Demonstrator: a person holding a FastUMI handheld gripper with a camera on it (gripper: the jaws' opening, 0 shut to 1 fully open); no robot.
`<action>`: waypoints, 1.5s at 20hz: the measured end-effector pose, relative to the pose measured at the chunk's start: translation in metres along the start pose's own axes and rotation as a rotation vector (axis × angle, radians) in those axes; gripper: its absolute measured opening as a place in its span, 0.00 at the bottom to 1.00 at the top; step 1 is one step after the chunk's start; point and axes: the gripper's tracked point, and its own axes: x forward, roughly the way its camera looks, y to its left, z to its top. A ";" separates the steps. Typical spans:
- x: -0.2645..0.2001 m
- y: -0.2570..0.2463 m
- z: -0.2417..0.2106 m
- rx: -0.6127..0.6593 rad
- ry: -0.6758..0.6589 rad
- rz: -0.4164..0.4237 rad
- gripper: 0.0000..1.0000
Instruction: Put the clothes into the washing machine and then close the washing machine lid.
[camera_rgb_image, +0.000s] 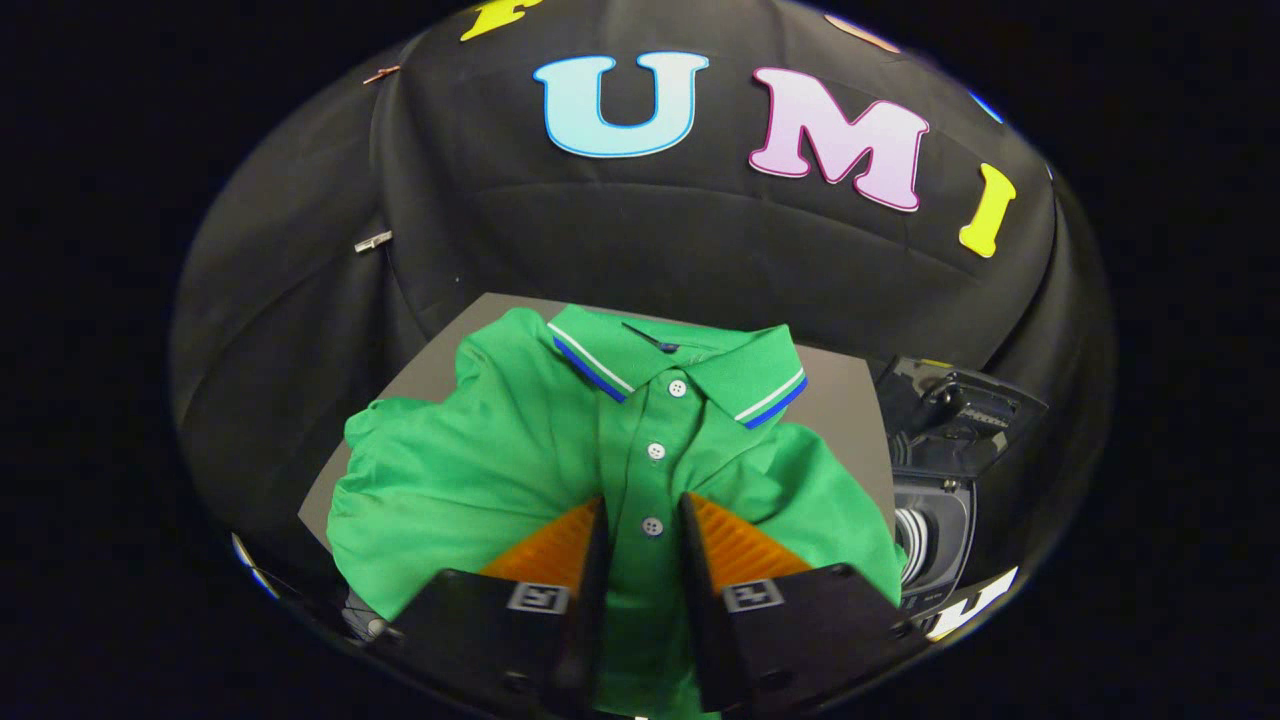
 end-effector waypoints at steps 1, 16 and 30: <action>-0.001 0.002 0.002 0.000 -0.014 0.010 0.40; -0.024 -0.002 0.023 0.049 -0.079 0.103 0.06; -0.080 -0.079 0.065 0.023 -0.224 0.252 0.05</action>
